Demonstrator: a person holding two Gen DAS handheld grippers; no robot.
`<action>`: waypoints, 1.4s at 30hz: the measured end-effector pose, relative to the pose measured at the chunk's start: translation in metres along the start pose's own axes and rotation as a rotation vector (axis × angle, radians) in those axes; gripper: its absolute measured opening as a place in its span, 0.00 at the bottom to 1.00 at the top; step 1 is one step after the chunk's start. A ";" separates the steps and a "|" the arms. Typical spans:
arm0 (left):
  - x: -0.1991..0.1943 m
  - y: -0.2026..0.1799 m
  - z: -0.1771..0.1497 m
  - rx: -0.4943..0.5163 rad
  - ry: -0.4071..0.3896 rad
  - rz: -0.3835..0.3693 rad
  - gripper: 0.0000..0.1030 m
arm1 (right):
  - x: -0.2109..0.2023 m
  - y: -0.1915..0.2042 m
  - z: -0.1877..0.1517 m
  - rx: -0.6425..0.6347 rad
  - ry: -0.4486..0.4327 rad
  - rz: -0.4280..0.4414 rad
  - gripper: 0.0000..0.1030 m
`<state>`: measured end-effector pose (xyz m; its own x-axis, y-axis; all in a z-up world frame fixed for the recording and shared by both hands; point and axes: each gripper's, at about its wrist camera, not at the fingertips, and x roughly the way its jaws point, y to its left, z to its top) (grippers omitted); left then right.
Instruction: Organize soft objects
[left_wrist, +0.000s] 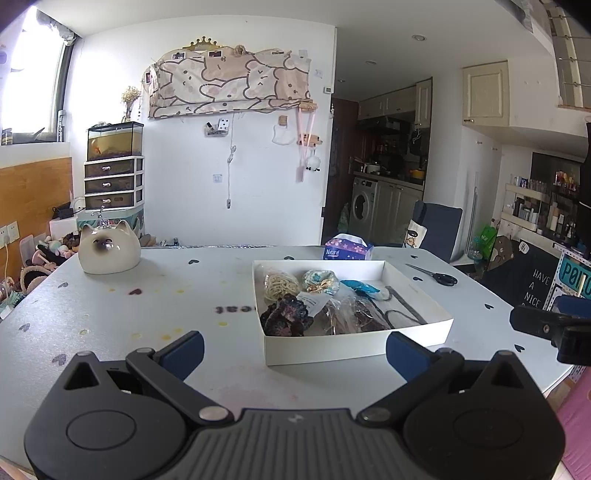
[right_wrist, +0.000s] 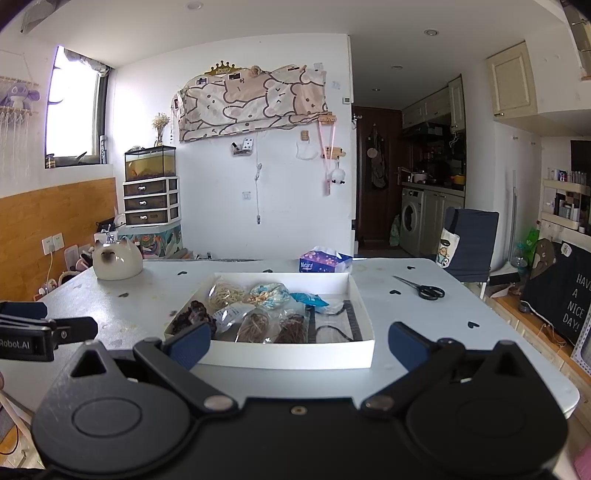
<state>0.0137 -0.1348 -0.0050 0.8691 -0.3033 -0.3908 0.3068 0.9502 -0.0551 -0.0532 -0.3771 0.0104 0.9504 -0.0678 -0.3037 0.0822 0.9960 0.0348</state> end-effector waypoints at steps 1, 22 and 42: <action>0.000 0.001 0.000 0.000 0.000 0.000 1.00 | 0.000 0.000 0.000 -0.001 0.000 0.001 1.00; -0.001 0.001 0.000 -0.001 -0.001 0.003 1.00 | 0.000 0.002 0.000 -0.003 0.000 0.000 1.00; -0.002 0.003 0.000 0.000 -0.001 0.003 1.00 | 0.000 0.004 0.000 -0.005 0.000 0.000 1.00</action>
<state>0.0128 -0.1311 -0.0041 0.8705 -0.3006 -0.3896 0.3044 0.9510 -0.0537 -0.0530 -0.3734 0.0108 0.9503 -0.0678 -0.3038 0.0808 0.9963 0.0304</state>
